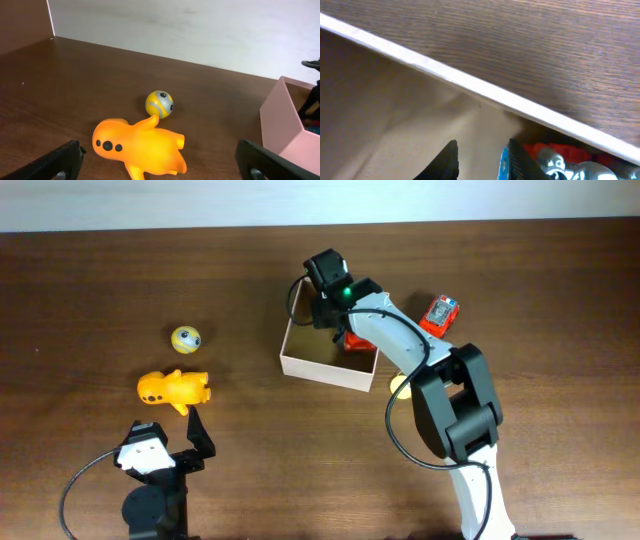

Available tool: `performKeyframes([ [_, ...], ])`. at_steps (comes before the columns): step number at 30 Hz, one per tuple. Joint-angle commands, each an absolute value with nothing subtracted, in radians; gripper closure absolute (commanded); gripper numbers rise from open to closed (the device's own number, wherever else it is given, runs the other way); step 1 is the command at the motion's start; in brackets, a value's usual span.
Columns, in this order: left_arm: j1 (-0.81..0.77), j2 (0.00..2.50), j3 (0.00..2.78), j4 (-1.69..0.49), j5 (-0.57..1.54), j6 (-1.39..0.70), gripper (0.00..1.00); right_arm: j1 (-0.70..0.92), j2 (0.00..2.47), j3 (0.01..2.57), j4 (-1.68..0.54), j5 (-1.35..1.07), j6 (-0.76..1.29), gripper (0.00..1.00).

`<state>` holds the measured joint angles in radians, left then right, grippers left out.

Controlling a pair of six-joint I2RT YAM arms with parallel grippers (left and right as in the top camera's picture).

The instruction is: Pack container

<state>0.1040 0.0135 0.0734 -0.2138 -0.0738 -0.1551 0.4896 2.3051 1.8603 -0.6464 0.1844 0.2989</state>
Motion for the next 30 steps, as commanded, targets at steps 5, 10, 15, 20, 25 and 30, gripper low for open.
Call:
performKeyframes([
  [5, 0.105, 0.005, 0.064, -0.211, -0.059, -0.156, 0.01, 0.447, 2.318, 1.855, -0.69, 0.262, 0.284, 0.72],
  [10, 0.105, 0.005, 0.064, -0.211, -0.059, -0.156, 0.01, 0.429, 2.318, 1.855, -0.702, 0.263, 0.284, 0.72],
  [15, 0.105, 0.005, 0.064, -0.211, -0.059, -0.156, 0.01, 0.433, 2.318, 1.855, -0.69, 0.253, 0.284, 0.67],
  [20, 0.105, 0.005, 0.064, -0.211, -0.059, -0.156, 0.01, 0.45, 2.318, 1.855, -0.663, 0.141, 0.262, 0.64],
  [25, 0.105, 0.005, 0.064, -0.211, -0.059, -0.156, 0.01, 0.487, 2.318, 1.855, -0.661, 0.089, 0.262, 0.64],
  [30, 0.105, 0.005, 0.064, -0.211, -0.059, -0.157, 0.01, 0.543, 2.318, 1.855, -0.665, 0.077, 0.262, 0.64],
])
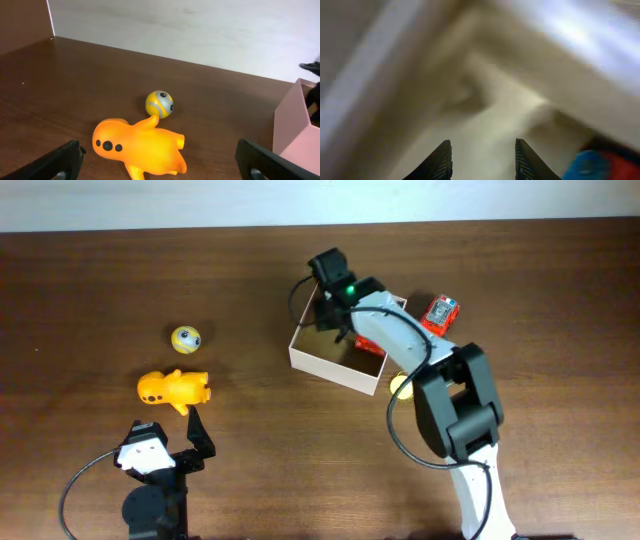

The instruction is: Pack container

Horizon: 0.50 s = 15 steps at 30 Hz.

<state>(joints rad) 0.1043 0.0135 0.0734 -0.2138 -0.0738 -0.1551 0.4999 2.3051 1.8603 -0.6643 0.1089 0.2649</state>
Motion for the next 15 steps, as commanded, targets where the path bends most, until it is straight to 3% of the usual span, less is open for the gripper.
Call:
performKeyframes([
  [1, 0.105, 0.005, 0.064, -0.211, -0.059, -0.156, 0.01, 0.558, 2.318, 1.855, -0.668, 0.077, 0.262, 0.64],
  [15, 0.105, 0.005, 0.064, -0.211, -0.059, -0.156, 0.01, 0.643, 2.318, 1.855, -0.781, 0.073, 0.262, 0.65],
])
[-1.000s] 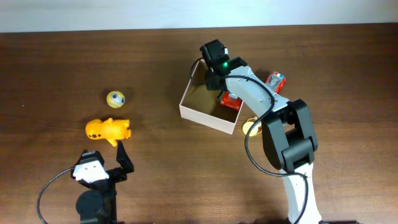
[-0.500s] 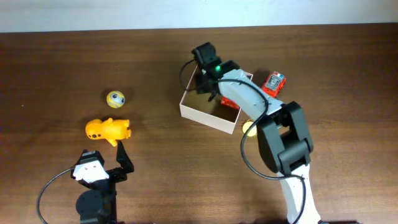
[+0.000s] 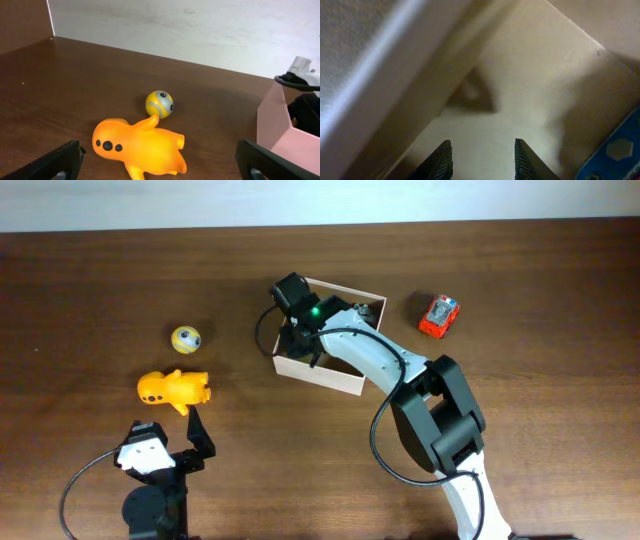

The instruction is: Pack container

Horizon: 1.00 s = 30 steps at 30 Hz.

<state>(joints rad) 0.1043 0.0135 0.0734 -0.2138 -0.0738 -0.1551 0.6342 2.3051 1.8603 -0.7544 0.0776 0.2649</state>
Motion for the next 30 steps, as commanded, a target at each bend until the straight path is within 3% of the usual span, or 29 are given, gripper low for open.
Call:
performKeyframes([
  [1, 0.105, 0.005, 0.064, -0.211, -0.059, -0.156, 0.01, 0.643, 2.318, 1.855, -0.793, 0.07, 0.262, 0.65],
  [30, 0.105, 0.005, 0.064, -0.211, -0.059, -0.156, 0.01, 0.64, 2.318, 1.855, -1.063, 0.053, 0.171, 0.66],
])
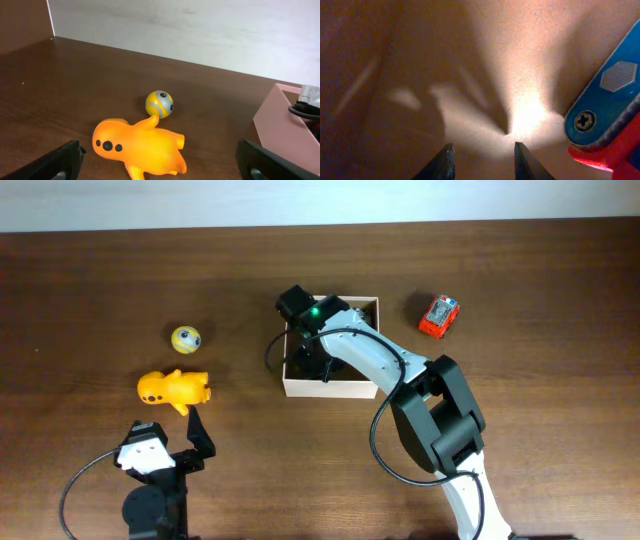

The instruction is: Pack container

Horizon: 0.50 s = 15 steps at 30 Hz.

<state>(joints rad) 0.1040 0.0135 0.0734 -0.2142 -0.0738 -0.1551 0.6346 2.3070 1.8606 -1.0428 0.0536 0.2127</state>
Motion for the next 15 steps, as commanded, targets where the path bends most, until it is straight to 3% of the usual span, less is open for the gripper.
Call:
performKeyframes([
  [1, 0.105, 0.005, 0.064, -0.21, -0.059, -0.157, 0.01, 0.64, 2.318, 1.855, -1.063, 0.053, 0.171, 0.66],
  [15, 0.105, 0.005, 0.064, -0.211, -0.059, -0.156, 0.01, 0.633, 2.318, 1.855, -1.12, 0.06, 0.1, 0.66],
])
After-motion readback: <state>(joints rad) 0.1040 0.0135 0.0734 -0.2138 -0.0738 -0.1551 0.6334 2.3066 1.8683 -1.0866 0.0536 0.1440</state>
